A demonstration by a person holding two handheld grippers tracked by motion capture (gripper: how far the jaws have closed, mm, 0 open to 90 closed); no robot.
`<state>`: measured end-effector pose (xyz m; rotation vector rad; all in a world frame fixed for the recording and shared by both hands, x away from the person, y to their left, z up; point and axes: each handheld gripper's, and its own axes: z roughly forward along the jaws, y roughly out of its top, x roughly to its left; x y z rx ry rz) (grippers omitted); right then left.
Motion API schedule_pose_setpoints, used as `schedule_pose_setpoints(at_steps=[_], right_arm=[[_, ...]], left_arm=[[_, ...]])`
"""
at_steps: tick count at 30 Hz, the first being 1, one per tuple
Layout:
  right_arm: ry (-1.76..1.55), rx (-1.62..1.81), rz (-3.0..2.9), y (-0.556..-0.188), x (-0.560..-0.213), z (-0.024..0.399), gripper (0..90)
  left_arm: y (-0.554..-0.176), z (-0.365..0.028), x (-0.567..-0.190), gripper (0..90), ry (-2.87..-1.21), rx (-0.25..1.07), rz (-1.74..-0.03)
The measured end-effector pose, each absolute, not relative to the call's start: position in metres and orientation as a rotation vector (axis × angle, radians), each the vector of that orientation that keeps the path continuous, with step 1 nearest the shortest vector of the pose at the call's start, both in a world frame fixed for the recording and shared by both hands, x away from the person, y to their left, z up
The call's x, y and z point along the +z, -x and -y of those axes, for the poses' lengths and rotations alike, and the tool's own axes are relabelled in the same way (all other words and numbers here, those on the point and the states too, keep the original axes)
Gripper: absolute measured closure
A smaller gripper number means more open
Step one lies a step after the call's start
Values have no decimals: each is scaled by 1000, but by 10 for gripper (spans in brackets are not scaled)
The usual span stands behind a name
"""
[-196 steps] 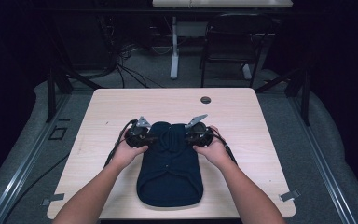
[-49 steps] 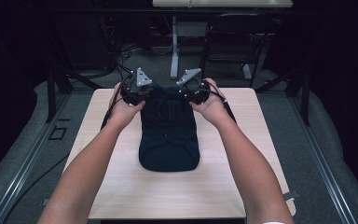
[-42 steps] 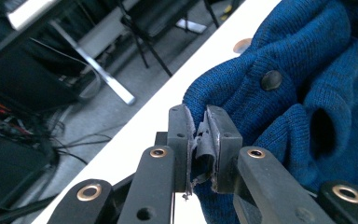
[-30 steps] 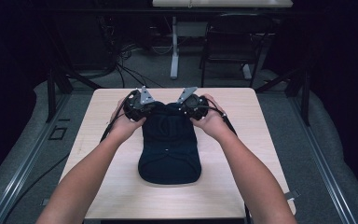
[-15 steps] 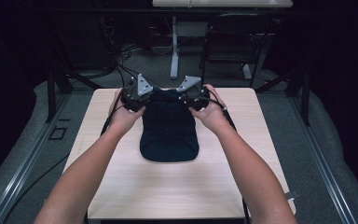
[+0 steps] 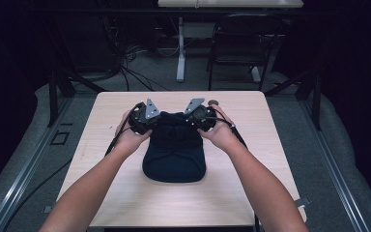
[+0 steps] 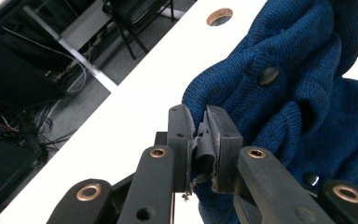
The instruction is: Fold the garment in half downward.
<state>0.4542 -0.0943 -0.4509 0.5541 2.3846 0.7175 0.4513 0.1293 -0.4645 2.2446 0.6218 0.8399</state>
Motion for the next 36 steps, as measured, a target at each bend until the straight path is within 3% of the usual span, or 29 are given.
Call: schedule_pose_setpoints(at_steps=[36], right_arm=[[-464,703,-2515,-404,-463,100,807]], left_arm=[[-409,-140,-478,806,-2278,669,-550]])
